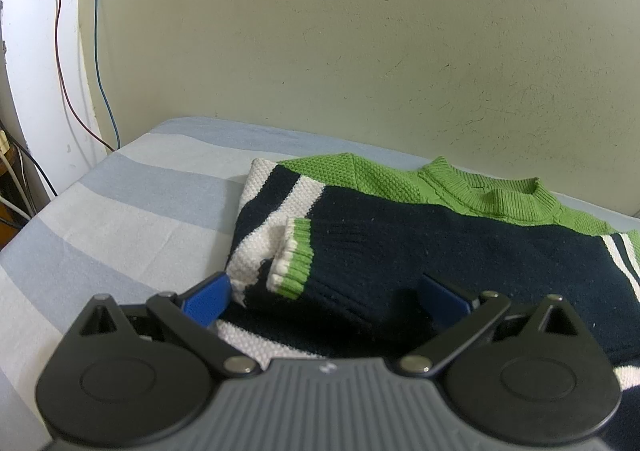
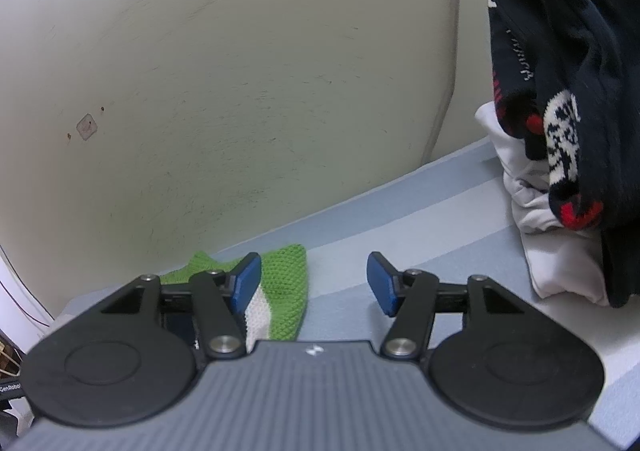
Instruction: Fold small clothes
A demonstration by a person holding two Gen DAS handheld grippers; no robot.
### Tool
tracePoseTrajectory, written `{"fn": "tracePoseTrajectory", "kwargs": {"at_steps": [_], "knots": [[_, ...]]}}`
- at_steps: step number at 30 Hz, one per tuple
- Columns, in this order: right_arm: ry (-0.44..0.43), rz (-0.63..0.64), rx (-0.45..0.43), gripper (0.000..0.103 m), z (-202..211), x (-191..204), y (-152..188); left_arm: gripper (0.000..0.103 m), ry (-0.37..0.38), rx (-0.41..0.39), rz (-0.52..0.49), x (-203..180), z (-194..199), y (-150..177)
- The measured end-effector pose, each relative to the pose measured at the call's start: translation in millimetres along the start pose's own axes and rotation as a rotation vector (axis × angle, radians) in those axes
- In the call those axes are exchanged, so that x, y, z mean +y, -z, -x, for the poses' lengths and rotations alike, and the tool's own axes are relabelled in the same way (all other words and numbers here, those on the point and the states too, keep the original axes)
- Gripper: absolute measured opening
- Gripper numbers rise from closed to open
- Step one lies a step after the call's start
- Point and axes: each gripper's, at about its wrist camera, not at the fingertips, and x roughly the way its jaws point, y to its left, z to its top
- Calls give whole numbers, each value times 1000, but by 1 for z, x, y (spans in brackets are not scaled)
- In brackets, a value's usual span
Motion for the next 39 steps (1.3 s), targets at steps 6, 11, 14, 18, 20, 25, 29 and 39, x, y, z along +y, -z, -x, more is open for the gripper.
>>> {"fn": "tracePoseTrajectory", "kwargs": {"at_steps": [6, 11, 14, 18, 20, 25, 29, 39], "knots": [[2, 15, -2, 62, -5, 3, 4, 103, 0, 0, 0, 0, 0, 0], [1, 15, -2, 62, -6, 3, 4, 103, -1, 0, 0, -1, 0, 0], [1, 16, -2, 63, -5, 3, 4, 103, -1, 0, 0, -1, 0, 1], [0, 16, -2, 63, -5, 3, 4, 103, -1, 0, 0, -1, -1, 1], [0, 16, -2, 63, -6, 3, 4, 103, -1, 0, 0, -1, -1, 1], [0, 16, -2, 63, -6, 2, 4, 103, -2, 0, 0, -1, 0, 1], [-1, 16, -2, 63, -6, 2, 4, 103, -2, 0, 0, -1, 0, 1], [-2, 16, -3, 63, -6, 2, 4, 103, -2, -1, -1, -1, 0, 1]]}}
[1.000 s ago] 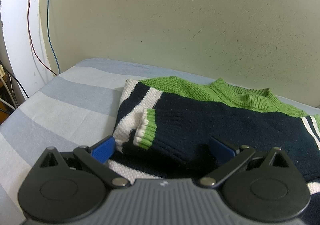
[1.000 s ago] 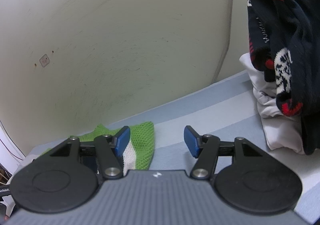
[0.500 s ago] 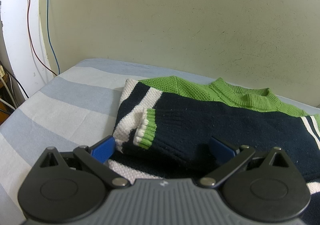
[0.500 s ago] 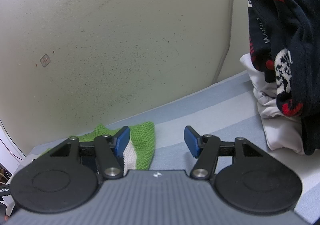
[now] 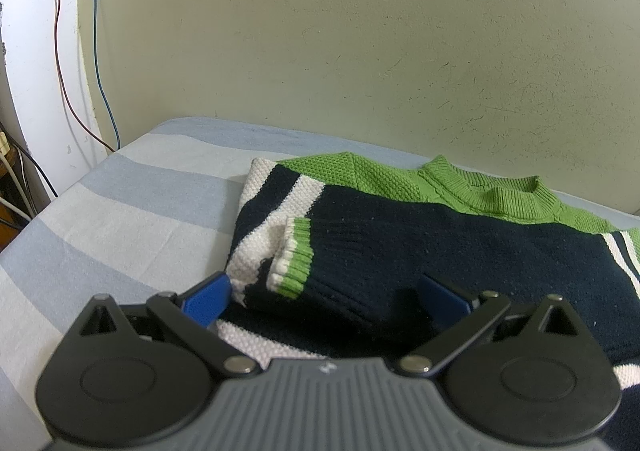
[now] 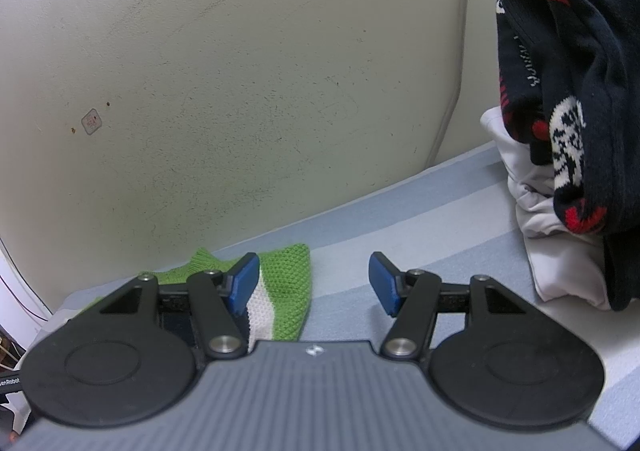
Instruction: Fold small clothes
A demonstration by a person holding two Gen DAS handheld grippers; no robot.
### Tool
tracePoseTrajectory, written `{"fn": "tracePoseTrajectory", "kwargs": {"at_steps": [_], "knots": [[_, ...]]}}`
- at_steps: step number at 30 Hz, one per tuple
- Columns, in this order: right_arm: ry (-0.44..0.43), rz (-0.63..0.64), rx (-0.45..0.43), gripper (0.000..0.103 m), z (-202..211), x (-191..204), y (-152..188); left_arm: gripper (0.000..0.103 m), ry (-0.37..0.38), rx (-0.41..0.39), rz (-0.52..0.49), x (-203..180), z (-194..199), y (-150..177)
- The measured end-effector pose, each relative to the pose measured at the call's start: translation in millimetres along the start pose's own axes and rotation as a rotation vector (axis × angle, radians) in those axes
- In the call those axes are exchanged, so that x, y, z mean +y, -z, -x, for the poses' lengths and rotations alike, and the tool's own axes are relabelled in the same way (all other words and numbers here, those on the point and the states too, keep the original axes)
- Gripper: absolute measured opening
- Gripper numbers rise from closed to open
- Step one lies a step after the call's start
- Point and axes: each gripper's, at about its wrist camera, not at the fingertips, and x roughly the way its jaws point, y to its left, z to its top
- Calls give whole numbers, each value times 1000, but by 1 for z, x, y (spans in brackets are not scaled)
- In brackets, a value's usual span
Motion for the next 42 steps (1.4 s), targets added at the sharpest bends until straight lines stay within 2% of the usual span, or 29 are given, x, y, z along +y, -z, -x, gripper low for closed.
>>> {"fn": "tracePoseTrajectory", "kwargs": {"at_steps": [38, 42], "knots": [[-4, -2, 2, 64, -4, 2, 1, 103, -1, -3, -2, -1, -1, 2], [29, 15, 30, 64, -14, 7, 3, 103, 1, 0, 1, 1, -3, 1]]}}
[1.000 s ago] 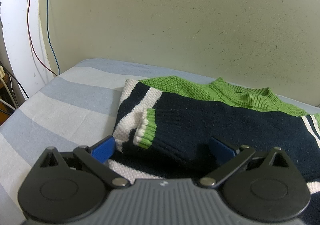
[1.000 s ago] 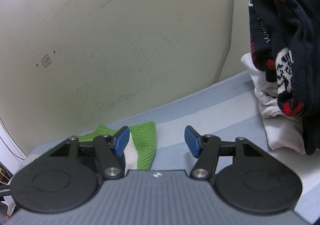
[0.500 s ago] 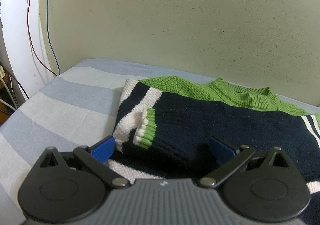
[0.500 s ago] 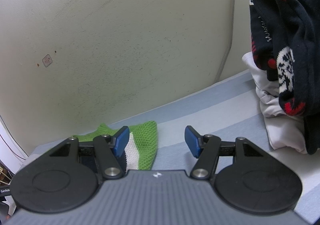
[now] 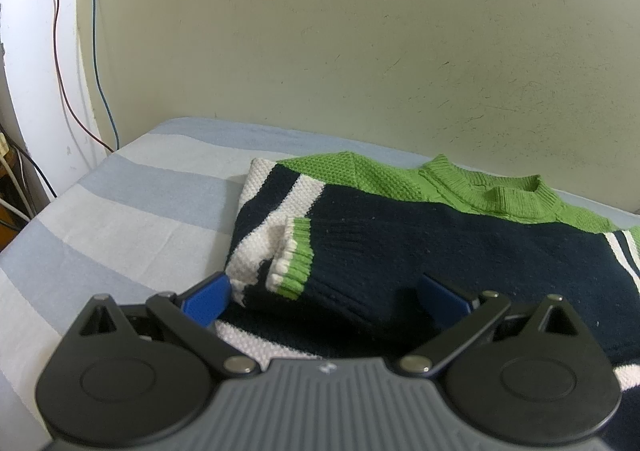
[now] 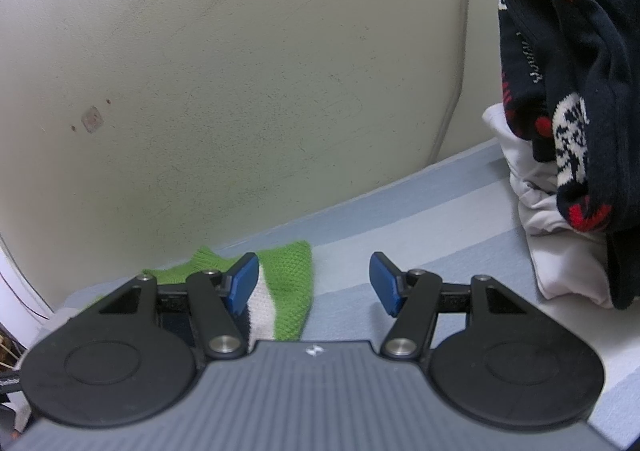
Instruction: Fold small clothes
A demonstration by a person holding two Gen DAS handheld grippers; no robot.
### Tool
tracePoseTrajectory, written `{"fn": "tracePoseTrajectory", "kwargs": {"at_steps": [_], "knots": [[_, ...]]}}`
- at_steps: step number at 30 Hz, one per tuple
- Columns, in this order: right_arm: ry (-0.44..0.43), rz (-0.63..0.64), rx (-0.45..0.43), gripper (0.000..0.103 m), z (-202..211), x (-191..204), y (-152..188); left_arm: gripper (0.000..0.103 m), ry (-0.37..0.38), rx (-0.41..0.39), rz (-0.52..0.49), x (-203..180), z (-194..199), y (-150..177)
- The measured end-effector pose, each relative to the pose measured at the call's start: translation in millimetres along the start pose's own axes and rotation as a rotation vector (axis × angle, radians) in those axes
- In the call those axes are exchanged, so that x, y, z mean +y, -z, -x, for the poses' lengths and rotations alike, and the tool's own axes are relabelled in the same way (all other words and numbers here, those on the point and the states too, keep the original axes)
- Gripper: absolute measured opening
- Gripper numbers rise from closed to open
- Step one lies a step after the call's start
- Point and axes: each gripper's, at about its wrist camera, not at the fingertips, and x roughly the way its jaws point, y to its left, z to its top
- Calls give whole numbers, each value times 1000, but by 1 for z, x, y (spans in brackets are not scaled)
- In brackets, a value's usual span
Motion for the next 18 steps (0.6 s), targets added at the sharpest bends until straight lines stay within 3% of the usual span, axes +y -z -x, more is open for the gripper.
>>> {"fn": "tracePoseTrajectory", "kwargs": {"at_steps": [5, 8, 12, 15, 18], "knots": [[18, -43, 44, 64, 3, -2, 0, 103, 24, -16, 27, 5, 5, -1], [-64, -82, 57, 64, 36, -13, 12, 103, 44, -78, 68, 15, 19, -5], [-123, -1, 98, 64, 95, -16, 31, 103, 60, -137, 102, 28, 38, -8], [-181, 86, 154, 64, 133, -13, 43, 103, 35, -111, 126, 37, 51, -10], [-234, 158, 226, 63, 159, -13, 57, 103, 92, -114, 118, 50, 88, -1]]}}
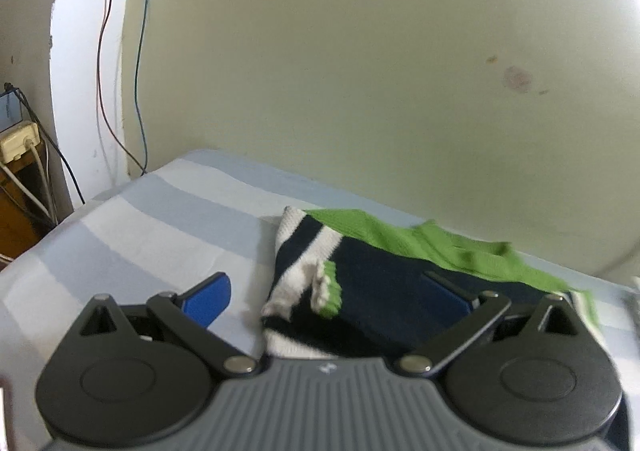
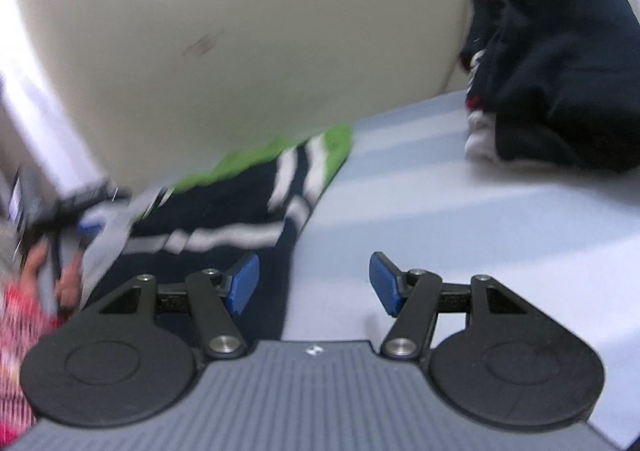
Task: Fold small clothes
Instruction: 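Grasp the navy sweater's side edge with both grippers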
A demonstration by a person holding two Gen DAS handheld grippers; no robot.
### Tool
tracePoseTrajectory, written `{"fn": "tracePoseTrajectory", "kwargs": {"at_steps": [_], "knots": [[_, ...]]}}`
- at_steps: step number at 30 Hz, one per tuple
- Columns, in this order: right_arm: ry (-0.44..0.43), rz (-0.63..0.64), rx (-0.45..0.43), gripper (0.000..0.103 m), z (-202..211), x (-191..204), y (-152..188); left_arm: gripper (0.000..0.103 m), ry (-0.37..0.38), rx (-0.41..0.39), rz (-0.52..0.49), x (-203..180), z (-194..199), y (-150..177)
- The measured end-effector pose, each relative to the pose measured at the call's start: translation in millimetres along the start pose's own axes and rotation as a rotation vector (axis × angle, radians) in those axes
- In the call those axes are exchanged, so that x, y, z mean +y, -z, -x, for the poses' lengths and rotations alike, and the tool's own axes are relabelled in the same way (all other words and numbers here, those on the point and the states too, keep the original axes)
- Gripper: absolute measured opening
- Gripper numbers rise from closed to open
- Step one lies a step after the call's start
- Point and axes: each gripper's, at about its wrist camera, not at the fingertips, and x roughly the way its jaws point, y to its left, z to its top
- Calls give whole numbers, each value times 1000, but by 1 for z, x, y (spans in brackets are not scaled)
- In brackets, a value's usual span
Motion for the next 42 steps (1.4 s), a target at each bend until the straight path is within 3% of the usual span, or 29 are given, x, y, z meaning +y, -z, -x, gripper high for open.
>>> {"fn": "tracePoseTrajectory", "kwargs": {"at_steps": [3, 8, 12, 16, 20, 22, 24, 26, 27, 28, 30, 36, 42], "knots": [[-55, 34, 63, 62, 11, 6, 17, 103, 27, 27, -56, 14, 38, 16], [-154, 54, 144, 57, 29, 6, 41, 99, -9, 166, -109, 53, 94, 63], [-247, 72, 222, 58, 29, 11, 52, 92, -3, 248, -45, 83, 134, 92], [-282, 121, 281, 58, 31, 18, 58, 87, 31, 296, 8, 92, 151, 105], [-293, 157, 332, 57, 37, 25, 59, 83, 4, 321, -90, 79, 150, 117], [-296, 172, 357, 57, 39, 28, 63, 76, -2, 359, -123, 73, 139, 126], [-313, 164, 367, 57, 40, 30, 68, 69, -34, 337, -199, 62, 139, 132], [-354, 146, 378, 53, 38, 33, 75, 40, -5, 330, -214, 60, 147, 134], [-371, 143, 400, 36, 34, 37, 79, 12, 14, 342, -204, 62, 151, 132], [-375, 149, 405, 21, 29, 42, 83, 9, 24, 350, -188, 66, 154, 130], [-395, 160, 408, 11, 23, 50, 87, 9, 23, 348, -154, 76, 158, 128], [-492, 129, 385, 11, 28, 54, 73, 9, 74, 302, -46, 93, 180, 118], [-528, 59, 298, 10, 34, 42, 42, 8, 160, 226, 61, 90, 182, 75]]}}
